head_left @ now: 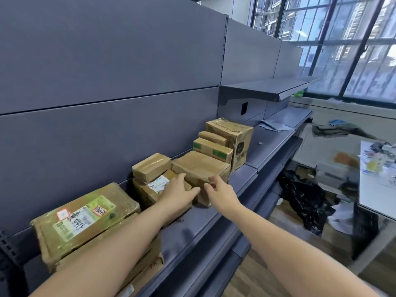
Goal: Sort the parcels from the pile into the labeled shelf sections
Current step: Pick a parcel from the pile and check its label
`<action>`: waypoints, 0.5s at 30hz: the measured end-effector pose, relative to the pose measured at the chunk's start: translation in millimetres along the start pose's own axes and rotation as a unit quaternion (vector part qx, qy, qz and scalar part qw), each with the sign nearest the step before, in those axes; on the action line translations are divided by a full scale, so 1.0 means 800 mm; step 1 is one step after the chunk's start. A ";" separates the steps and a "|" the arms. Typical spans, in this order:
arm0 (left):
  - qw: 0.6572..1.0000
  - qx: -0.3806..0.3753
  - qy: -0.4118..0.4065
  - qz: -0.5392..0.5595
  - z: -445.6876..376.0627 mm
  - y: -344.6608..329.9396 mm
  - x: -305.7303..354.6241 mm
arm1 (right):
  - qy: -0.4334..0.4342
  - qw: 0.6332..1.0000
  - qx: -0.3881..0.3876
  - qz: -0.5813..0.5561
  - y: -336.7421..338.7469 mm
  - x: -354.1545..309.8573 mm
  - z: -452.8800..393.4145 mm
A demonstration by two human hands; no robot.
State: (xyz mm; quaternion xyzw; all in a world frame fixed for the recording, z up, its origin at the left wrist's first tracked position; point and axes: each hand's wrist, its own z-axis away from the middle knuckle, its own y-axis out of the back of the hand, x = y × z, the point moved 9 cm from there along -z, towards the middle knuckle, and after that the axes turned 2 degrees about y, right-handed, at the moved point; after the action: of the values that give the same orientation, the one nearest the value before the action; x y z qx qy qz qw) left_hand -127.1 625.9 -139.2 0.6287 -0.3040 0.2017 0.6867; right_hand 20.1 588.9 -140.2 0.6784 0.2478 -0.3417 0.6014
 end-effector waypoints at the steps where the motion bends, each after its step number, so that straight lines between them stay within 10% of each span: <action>1: 1.000 0.002 0.002 -0.001 -0.011 0.003 -0.001 | -0.001 1.000 -0.001 -0.001 -0.001 -0.001 -0.012; 15: 0.994 0.068 0.075 -0.040 -0.120 0.033 -0.070 | 0.025 0.998 -0.054 -0.004 -0.070 -0.009 -0.145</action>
State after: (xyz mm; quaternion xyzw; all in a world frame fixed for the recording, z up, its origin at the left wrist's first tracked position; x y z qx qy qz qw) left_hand -169.7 729.5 -159.2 0.6684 -0.2120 0.2407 0.6711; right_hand -6.8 712.3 -165.8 0.6525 0.2835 -0.3131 0.6292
